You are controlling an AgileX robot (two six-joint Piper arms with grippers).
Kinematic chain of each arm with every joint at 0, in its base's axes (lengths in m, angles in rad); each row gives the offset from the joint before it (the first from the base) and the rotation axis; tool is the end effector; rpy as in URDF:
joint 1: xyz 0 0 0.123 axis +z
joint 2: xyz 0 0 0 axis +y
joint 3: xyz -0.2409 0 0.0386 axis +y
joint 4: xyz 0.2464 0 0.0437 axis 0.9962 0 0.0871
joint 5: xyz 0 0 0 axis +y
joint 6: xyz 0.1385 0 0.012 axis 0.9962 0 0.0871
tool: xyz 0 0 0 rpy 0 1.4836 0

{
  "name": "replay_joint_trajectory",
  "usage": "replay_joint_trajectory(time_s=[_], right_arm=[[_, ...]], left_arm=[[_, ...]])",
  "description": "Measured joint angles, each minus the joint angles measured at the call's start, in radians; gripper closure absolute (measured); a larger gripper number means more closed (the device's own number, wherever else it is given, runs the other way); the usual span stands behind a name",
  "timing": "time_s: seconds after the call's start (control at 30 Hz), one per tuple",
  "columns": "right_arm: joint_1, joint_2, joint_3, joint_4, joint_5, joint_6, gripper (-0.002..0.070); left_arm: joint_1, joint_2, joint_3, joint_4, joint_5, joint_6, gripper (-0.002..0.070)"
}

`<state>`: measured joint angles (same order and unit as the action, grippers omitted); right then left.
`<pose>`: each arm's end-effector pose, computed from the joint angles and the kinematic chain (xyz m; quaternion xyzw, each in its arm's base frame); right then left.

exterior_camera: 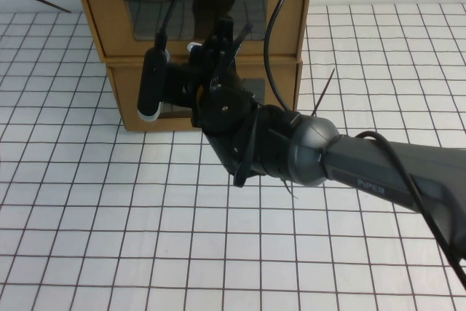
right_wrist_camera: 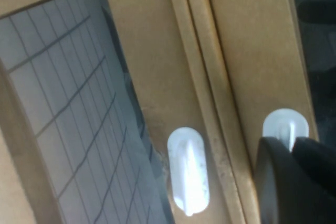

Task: Open the shoe box
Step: 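Pull the top drawer of the cardboard box fully open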

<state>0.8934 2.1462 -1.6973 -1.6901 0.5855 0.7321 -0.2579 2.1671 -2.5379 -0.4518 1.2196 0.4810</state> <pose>0.3829 0.3542 0.2041 -0.5159 0.5921 -0.2541 0.5646 0.4455 -0.1765 0.3464 0.3347 0.8311 -0.1796 0.4062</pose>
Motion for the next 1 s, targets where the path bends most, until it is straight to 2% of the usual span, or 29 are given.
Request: replay_joint_trajectory(time_s=[0.5, 1.0], right_arm=[[0.014, -0.014, 0.002, 0.077, 0.018, -0.094, 0.0666], [0.073, -0.059, 0.002, 0.31, 0.088, -0.295, 0.0668]], left_arm=[[0.0, 0.0, 0.0, -0.002, 0.006, -0.004, 0.0677], [0.0, 0.0, 0.0, -0.003, 0.008, -0.004, 0.0677]])
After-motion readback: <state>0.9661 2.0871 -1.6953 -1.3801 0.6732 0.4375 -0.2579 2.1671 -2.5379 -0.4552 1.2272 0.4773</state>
